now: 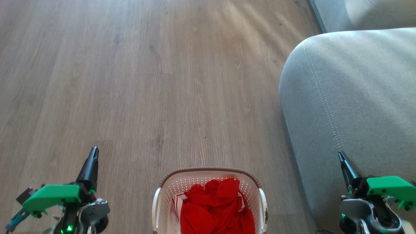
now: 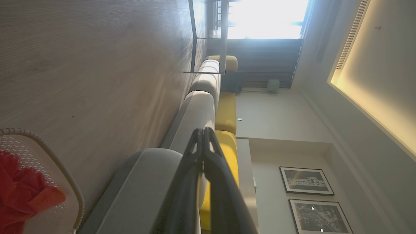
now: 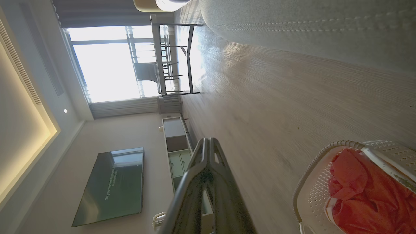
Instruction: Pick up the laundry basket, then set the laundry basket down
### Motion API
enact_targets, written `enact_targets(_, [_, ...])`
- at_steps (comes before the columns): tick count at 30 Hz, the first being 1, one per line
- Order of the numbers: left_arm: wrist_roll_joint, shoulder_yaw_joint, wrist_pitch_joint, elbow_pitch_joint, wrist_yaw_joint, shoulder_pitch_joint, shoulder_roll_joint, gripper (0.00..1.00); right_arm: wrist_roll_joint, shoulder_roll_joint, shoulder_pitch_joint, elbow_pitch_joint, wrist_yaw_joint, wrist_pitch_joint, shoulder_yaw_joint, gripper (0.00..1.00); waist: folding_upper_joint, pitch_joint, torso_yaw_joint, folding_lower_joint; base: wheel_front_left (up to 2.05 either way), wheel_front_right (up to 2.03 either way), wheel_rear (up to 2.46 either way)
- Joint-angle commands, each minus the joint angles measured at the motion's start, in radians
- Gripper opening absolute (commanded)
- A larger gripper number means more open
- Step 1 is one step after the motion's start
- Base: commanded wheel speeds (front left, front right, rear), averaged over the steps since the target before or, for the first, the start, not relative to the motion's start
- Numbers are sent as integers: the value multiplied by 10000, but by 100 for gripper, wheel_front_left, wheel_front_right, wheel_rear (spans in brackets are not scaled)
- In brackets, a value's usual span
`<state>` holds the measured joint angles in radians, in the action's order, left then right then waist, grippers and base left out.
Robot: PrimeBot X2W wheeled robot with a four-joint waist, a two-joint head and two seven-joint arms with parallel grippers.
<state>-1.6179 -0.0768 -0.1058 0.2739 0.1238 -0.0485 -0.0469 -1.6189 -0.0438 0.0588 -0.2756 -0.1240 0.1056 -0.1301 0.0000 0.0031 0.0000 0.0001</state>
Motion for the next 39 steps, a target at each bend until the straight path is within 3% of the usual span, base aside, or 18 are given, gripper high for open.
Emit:
enact_targets(1, [86,-361,-67,-289,69,-595,-48,0,100,-74,491,309,-67,74,166,0,0,0,0,-1,0,0,0])
enact_targets(10, [88,-364,-70,-289,69,-595,-46,0,102,-73,491,309,-67,76,164,0,0,0,0,-1,0,0,0])
enact_targets(11, [1,-3,2,-1,0,-2,2,100,1,0,1,1,0,-1,-1,100,0,0,0,0,0,0,0])
enact_targets(15, [9,33,21,502,-9,318,30,100,6,63,-257,-506,0,-28,56,100,0,5,0,0,0,0,0])
enact_targets(39, [926,-180,695,119,5,132,18,100,645,39,102,-283,-13,-701,339,100,0,53,79,0,0,0,0])
